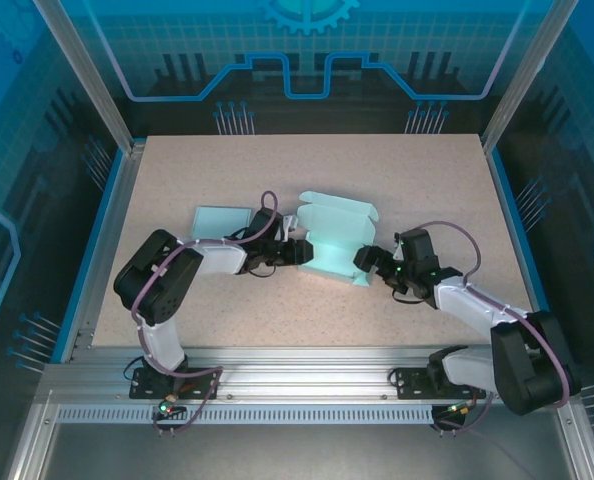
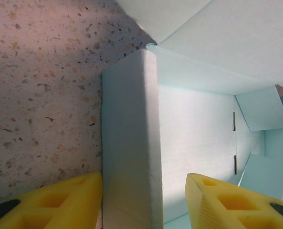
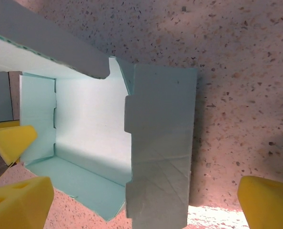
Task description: Fold the paper box
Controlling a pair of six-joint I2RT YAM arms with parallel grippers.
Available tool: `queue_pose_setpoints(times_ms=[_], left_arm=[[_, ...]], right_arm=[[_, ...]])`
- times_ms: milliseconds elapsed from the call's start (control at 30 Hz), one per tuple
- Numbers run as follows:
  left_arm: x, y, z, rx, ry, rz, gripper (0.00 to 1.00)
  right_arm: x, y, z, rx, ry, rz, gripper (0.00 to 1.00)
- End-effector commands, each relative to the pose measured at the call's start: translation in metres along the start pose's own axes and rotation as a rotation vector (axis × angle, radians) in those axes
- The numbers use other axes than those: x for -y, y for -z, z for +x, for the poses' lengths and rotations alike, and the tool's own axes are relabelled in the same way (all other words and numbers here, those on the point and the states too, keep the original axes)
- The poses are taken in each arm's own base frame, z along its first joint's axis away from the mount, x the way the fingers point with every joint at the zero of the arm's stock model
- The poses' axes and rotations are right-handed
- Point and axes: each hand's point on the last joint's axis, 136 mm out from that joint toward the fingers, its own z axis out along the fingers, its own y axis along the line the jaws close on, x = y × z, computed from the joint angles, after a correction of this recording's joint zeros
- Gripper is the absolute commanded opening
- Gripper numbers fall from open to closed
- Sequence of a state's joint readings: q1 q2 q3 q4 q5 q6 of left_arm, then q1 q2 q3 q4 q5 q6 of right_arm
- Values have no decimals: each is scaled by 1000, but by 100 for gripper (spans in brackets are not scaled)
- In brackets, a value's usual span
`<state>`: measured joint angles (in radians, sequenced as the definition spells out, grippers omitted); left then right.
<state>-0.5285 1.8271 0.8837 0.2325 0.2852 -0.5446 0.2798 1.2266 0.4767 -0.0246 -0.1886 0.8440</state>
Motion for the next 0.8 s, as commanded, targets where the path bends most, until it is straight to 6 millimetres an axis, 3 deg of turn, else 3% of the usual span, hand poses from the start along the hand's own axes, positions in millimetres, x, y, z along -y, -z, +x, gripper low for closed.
queue_pose_setpoints(times_ms=[0, 233, 367, 500, 767], left_arm=[[11, 8, -7, 20, -21, 8, 50], [12, 7, -8, 24, -21, 14, 51], [12, 5, -8, 21, -20, 15, 50], [13, 3, -7, 17, -19, 16, 51], [15, -1, -6, 13, -27, 18, 50]], right_arm=[[0, -8, 1, -20, -2, -28, 100], [-19, -23, -5, -51, 11, -113, 94], [-34, -18, -15, -28, 42, -158, 86], [-47, -13, -20, -22, 65, -188, 84], [-47, -20, -20, -29, 64, -188, 74]])
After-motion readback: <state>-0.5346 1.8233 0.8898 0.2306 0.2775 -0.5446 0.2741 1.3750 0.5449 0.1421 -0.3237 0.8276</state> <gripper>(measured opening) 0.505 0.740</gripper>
